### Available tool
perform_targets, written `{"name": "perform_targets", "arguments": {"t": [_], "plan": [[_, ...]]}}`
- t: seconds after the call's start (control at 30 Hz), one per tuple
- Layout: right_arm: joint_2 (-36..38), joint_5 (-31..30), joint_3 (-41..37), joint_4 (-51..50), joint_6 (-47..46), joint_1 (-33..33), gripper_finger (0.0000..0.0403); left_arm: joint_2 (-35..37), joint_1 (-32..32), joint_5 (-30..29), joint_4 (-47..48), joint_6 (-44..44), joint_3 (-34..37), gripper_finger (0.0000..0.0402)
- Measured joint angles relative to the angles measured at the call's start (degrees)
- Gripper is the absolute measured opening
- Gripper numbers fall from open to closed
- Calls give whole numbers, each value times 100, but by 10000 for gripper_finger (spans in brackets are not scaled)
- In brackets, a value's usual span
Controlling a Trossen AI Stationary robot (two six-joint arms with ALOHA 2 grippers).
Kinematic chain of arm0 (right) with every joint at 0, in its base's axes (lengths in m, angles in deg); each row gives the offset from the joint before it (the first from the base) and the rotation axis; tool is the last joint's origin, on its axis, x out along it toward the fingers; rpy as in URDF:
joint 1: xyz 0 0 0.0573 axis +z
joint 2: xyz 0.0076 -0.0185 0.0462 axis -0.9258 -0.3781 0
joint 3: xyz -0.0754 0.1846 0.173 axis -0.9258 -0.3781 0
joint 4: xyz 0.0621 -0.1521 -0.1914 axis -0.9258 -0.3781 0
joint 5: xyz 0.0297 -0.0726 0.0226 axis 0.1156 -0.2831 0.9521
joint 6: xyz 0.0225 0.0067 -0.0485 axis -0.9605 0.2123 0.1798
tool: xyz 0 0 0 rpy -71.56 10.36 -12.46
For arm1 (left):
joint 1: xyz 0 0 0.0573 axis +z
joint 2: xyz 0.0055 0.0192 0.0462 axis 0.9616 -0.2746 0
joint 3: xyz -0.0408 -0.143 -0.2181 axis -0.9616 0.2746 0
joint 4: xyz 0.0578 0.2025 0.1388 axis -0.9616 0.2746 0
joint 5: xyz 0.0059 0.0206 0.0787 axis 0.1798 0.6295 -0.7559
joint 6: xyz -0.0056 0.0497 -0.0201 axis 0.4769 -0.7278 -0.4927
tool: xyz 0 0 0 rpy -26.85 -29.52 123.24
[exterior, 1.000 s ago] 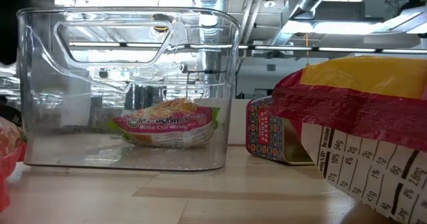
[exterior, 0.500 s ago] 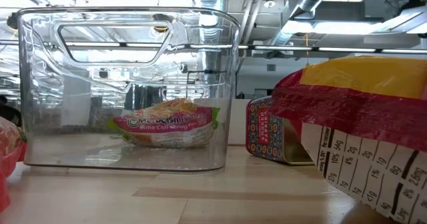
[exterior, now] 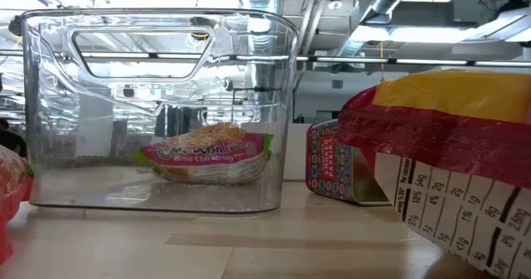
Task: Pick & Place Food Item
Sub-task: Put the white spice bottle into the black bin
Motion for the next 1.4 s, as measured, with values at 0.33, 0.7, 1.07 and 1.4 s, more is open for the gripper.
{"name": "perform_targets", "arguments": {"t": [0.33, 0.7, 1.07, 1.4], "plan": [[284, -20, 2, -24, 118, -65, 240, -1081, 585, 645, -681, -259, -1055, 195], [612, -494, 2, -637, 153, -47, 240, -1898, 687, 1161, -688, -815, -2343, 195], [-173, -520, 846, -1503, 322, -50, 271, -2032, 691, 1069, 301, -807, -2484, 195], [-1391, -521, 2405, -2922, 791, -47, 350, -2032, 687, 981, 378, -773, -2484, 195]]}}
